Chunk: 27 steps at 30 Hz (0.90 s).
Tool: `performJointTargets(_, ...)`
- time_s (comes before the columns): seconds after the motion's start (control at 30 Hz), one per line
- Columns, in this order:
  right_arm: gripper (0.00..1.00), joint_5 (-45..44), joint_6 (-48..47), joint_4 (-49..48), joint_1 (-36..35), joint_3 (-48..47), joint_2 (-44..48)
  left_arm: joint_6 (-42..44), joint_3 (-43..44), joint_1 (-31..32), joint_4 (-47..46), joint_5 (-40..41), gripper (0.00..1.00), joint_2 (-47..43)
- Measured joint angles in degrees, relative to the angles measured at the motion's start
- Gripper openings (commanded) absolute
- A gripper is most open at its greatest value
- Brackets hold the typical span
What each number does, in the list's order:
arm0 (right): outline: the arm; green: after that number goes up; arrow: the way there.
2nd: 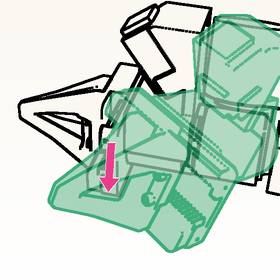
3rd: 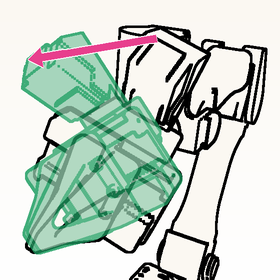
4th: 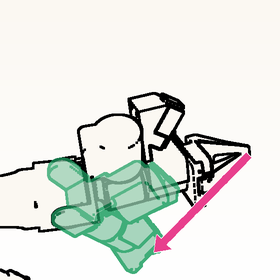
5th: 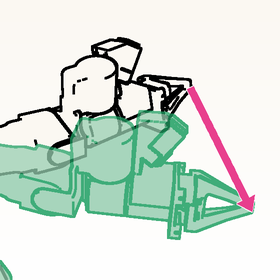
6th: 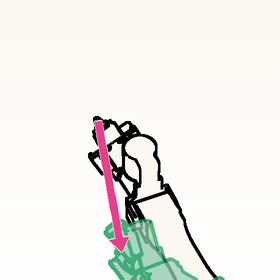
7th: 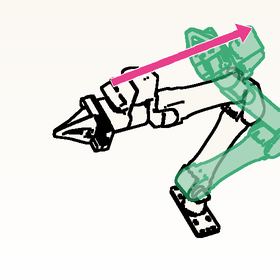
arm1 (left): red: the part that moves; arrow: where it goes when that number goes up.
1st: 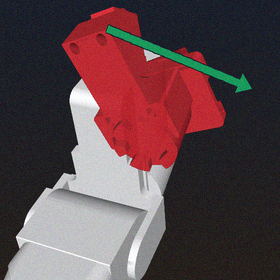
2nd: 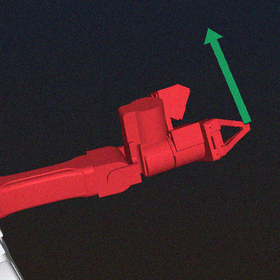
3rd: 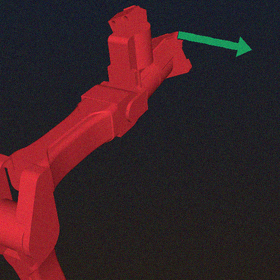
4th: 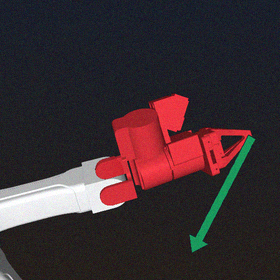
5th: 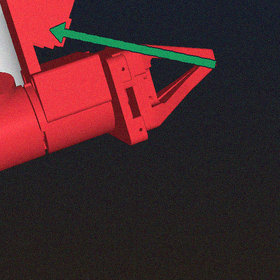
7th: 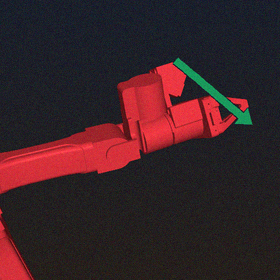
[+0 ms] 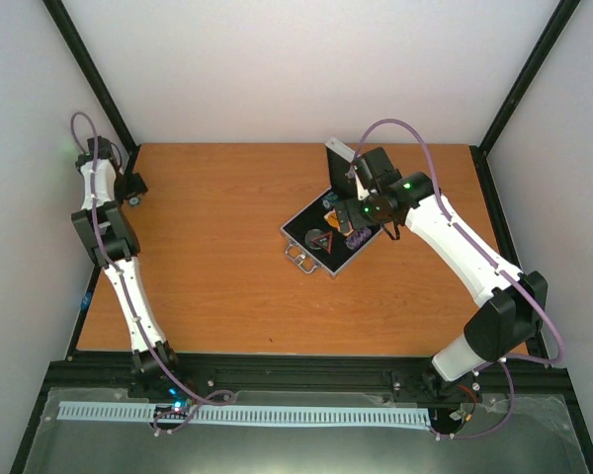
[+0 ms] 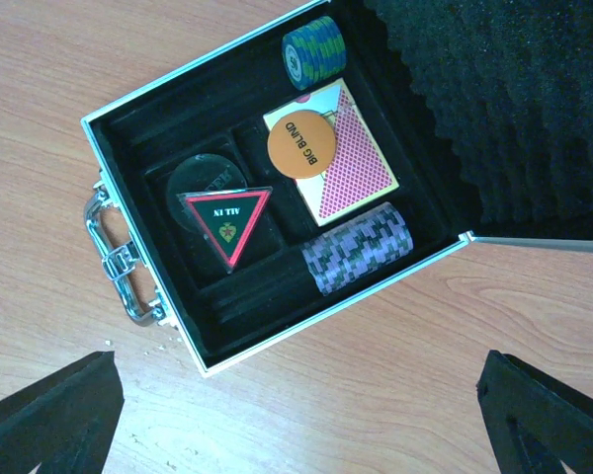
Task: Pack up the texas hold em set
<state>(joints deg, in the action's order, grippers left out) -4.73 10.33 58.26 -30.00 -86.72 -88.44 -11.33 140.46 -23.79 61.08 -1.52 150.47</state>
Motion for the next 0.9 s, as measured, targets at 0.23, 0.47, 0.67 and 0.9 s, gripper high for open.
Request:
performJointTargets(0.23, 1.00, -0.44, -0.02, 0.00, 0.00, 0.00, 0.00, 0.02, 0.00, -0.17, 0.26, -0.11, 0.86, 0.44)
performJointTargets(0.47, 1.00, -0.42, 0.00, -0.35, 0.00, 1.86, -0.02, 0.11, 0.00, -0.83, 0.26, -0.07, 0.80, 0.46)
performJointTargets(0.67, 1.00, -0.42, -0.02, -0.52, 0.00, 3.10, -1.03, 0.24, 0.00, -1.03, 0.26, -0.13, 0.79, 0.55)
performJointTargets(0.9, 1.00, -0.39, -0.02, -0.68, 0.00, 3.10, -1.95, 0.37, 0.61, -1.03, 0.17, -0.59, 0.69, 0.98)
